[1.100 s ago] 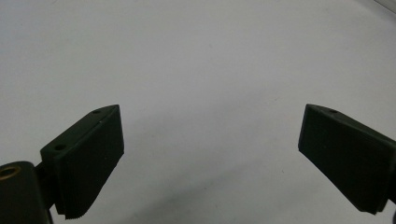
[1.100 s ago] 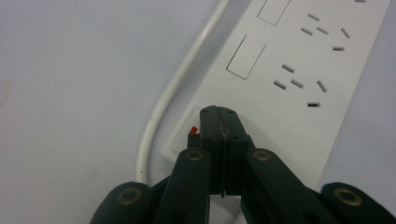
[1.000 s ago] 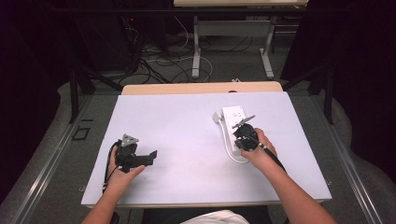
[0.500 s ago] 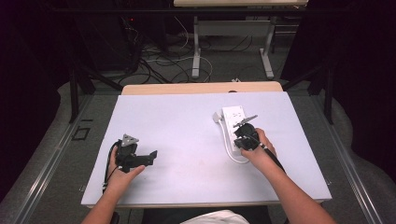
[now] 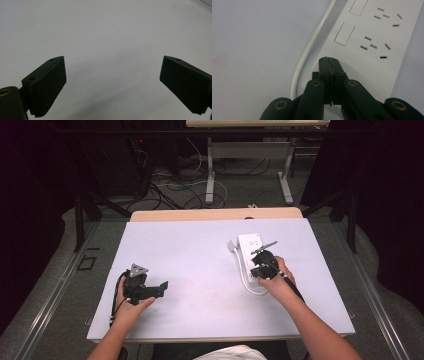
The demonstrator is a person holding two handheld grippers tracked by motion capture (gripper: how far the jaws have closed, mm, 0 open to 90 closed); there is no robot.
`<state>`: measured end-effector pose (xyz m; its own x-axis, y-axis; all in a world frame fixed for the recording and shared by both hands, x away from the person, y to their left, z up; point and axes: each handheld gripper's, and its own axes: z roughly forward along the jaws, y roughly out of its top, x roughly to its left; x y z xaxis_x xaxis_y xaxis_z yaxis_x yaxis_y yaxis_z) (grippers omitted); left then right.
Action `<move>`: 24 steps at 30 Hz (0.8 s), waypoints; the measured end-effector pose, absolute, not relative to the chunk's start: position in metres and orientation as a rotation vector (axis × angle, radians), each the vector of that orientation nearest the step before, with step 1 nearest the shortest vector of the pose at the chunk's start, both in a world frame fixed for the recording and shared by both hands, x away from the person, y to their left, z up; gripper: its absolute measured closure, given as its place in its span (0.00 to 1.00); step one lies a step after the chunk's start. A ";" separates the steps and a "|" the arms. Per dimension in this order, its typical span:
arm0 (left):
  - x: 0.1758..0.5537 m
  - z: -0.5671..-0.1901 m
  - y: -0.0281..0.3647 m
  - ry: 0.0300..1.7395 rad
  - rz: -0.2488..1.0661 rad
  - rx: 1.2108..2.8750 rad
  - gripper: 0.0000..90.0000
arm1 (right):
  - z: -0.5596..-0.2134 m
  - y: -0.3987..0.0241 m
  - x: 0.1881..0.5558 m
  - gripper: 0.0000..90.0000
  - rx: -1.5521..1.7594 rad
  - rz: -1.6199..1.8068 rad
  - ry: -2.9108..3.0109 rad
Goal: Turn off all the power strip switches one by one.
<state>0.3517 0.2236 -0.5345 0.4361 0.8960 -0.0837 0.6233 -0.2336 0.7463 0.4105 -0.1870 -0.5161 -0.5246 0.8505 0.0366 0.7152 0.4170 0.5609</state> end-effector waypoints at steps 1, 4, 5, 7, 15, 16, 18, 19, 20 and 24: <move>0.352 -0.535 0.224 1.279 0.476 1.959 0.08 | -0.516 -0.188 0.411 1.00 1.360 0.772 2.424; 0.352 -0.534 0.224 1.278 0.474 1.959 0.08 | -0.516 -0.186 0.412 1.00 1.385 0.767 2.423; 0.352 -0.534 0.224 1.278 0.473 1.959 0.08 | -0.515 -0.187 0.412 0.99 1.372 0.766 2.424; 0.352 -0.534 0.224 1.278 0.473 1.959 0.08 | -0.516 -0.185 0.413 0.99 1.378 0.762 2.427; 0.352 -0.535 0.223 1.280 0.478 1.949 0.08 | -0.511 -0.182 0.417 0.99 1.373 0.759 2.433; 0.352 -0.535 0.223 1.280 0.478 1.948 0.07 | -0.511 -0.182 0.418 0.99 1.370 0.767 2.435; 0.352 -0.535 0.223 1.280 0.479 1.948 0.07 | -0.510 -0.181 0.420 0.99 1.382 0.780 2.422; 0.352 -0.535 0.222 1.282 0.481 1.946 0.07 | -0.508 -0.181 0.421 0.99 1.387 0.766 2.426; 0.352 -0.535 0.222 1.281 0.480 1.946 0.07 | -0.507 -0.180 0.424 0.99 1.389 0.764 2.425; 0.352 -0.535 0.223 1.273 0.482 1.961 0.06 | -0.505 -0.179 0.427 0.99 1.389 0.756 2.420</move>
